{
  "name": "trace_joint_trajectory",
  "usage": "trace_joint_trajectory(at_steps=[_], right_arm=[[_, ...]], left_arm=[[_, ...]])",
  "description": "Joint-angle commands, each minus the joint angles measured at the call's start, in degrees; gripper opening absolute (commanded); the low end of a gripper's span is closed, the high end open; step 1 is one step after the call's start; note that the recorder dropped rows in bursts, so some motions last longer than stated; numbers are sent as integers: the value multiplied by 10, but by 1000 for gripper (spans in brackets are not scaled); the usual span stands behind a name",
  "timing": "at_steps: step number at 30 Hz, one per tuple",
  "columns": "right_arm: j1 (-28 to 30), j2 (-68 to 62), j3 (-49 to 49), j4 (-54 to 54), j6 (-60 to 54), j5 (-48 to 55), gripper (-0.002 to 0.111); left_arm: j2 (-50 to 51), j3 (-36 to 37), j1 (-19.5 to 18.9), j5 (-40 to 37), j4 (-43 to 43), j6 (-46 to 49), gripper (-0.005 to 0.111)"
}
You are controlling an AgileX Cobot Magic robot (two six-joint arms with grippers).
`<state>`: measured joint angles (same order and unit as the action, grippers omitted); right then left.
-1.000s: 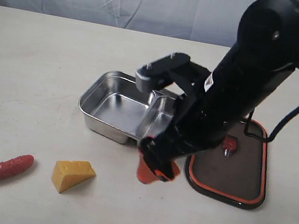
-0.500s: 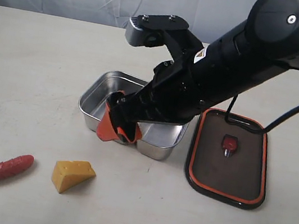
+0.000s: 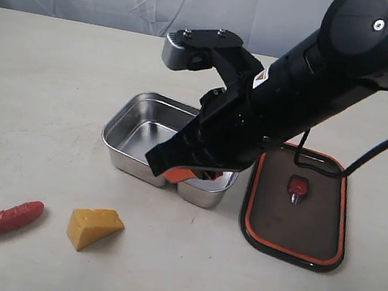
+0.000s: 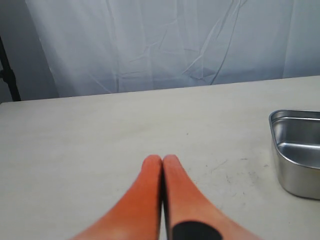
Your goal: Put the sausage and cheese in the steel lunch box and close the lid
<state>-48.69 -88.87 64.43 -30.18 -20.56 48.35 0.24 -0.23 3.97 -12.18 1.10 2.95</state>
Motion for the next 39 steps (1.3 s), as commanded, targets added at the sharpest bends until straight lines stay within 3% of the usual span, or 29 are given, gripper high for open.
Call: trace_joint_trajectory(at_steps=[1,8,14,17,21,25,27,34,35,39], right_arm=[[0,5,-1,-1,-3,-2,1],[0,50,-1,-11,-33,-4,-1],[0,106,-1,-20,-45,9,-1],[0,130,-8,-20,-45,15,-1],[0,151,-28,-20,-45,6,-1],[0,160,-52,-13,-45,-6,-1],[0,160,-55,-13,-45,-8,-1],[0,160,-54,-9,-45,-5,-1],[0,160,-54,-6,-45,-5,-1],[0,160,-54,19,-45,-2,-1]], left_arm=[[-2,2,3,75,18,-12,0],[-2,2,3,205,304,-100,0],[-2,2,3,282,372,-115,0],[-2,-34,3,185,307,-123,0],[63,-174,3,-51,190,-102,0],[225,-310,3,-244,199,68,0],[307,-351,3,-301,198,129,0],[596,-401,3,-357,163,286,3],[617,-401,3,-373,160,292,7],[689,-401,3,-399,173,346,45]])
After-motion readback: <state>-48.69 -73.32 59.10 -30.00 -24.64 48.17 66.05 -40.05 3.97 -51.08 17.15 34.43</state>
